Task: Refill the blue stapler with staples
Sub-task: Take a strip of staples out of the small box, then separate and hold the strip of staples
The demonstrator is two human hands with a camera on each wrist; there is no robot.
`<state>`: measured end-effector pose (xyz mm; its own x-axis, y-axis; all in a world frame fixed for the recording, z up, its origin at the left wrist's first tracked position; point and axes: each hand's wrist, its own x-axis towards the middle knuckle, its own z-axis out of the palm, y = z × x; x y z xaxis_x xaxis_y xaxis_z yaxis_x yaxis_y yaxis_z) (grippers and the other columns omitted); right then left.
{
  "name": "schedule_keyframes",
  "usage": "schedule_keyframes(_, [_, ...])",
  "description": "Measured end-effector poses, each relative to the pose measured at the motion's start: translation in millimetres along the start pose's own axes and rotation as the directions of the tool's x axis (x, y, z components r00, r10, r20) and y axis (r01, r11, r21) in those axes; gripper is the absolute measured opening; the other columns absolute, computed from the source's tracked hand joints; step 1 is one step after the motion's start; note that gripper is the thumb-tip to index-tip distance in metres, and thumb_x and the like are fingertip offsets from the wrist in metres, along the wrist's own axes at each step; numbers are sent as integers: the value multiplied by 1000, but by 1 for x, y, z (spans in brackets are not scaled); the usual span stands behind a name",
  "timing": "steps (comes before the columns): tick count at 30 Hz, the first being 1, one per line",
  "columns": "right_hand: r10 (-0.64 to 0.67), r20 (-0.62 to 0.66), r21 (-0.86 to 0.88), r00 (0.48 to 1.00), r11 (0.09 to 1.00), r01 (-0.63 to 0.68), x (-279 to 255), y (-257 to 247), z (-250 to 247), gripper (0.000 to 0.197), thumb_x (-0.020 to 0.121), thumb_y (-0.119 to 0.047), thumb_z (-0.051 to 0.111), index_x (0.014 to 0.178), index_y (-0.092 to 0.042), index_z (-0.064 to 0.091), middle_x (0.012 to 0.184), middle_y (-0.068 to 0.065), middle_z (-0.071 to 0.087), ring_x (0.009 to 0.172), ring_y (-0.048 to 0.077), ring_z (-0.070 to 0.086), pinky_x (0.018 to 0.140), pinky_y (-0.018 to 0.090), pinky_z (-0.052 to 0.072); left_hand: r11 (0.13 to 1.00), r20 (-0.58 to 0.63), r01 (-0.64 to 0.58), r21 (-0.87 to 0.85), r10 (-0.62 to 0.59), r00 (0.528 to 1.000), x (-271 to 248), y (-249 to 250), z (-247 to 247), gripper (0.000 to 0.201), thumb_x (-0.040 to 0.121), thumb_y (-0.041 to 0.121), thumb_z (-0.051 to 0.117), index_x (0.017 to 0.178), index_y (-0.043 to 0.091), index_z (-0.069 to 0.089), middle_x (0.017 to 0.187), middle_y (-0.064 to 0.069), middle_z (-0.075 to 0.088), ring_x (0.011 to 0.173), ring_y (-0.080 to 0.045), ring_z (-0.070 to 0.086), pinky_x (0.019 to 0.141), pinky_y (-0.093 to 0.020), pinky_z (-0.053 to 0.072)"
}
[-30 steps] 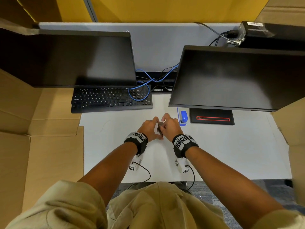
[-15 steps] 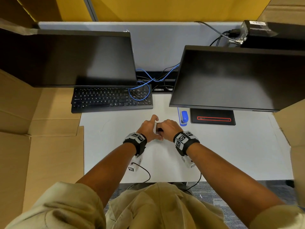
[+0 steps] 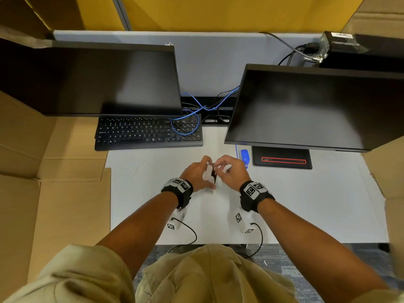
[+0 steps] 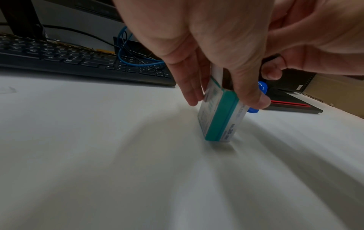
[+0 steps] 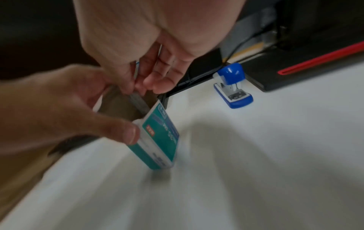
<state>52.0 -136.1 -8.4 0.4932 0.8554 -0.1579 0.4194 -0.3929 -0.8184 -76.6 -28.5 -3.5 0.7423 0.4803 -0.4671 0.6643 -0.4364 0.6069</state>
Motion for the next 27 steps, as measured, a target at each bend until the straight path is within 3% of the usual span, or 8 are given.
schedule_keyframes(4, [108,-42,150,993,984,-101,5,10,-11,15,83,-2,65,88,-15,59,81,8,71,78,15,71,70,31,60,998,-23,-62,9,62,998,-3,-8,-3,79,58,49,85,121,34,40,125,2,59,112,-20,57,90,-45,53])
schedule_keyframes(7, [151,41,133,988,979,-156,2,16,-17,35,84,7,52,106,-20,59,79,18,64,72,32,68,67,33,61,994,-53,-105,31,107,993,-4,-16,-8,67,65,42,85,122,27,52,124,5,59,105,-14,58,90,-38,53])
schedule_keyframes(9, [180,106,104,978,976,-191,-1,19,-16,38,92,3,43,119,-18,58,78,12,58,68,29,65,64,30,60,993,-61,-120,17,121,991,-4,-20,-11,65,66,37,86,122,23,57,124,4,59,99,-12,58,85,-35,56])
schedule_keyframes(12, [97,121,8,988,995,-98,-6,19,-10,41,94,0,36,121,-16,62,83,-2,58,74,17,58,73,28,55,992,-70,-109,-60,104,992,-4,-23,-11,64,66,32,87,122,21,59,121,3,60,94,-12,62,78,-34,61])
schedule_keyframes(14, [2,123,-77,992,997,7,-8,17,-7,40,93,1,39,120,-13,66,91,0,61,82,14,55,80,24,48,991,-76,-90,-94,83,994,-4,-25,-8,62,69,30,86,123,21,58,119,3,60,92,-12,63,78,-31,60])
schedule_keyframes(16, [-65,165,-157,984,983,91,-10,16,-4,40,92,0,42,120,-15,66,91,6,63,80,17,56,76,25,47,989,-86,-84,-125,74,994,-5,-27,-5,60,73,28,83,126,20,55,115,3,60,89,-13,63,76,-29,59])
schedule_keyframes(22, [-64,288,-353,956,920,168,-11,16,-3,45,93,-6,38,127,-25,62,98,10,63,87,28,61,77,38,53,971,-151,-102,-217,70,986,-8,-32,1,47,82,15,71,125,23,53,107,-1,62,81,-22,65,67,-25,54])
schedule_keyframes(27, [-37,335,-422,942,888,185,-15,16,0,45,96,-10,35,132,-30,55,104,8,62,94,26,60,79,32,49,980,-101,-126,-152,112,989,-8,-29,0,54,80,27,76,129,25,55,119,1,60,89,-17,61,72,-24,51])
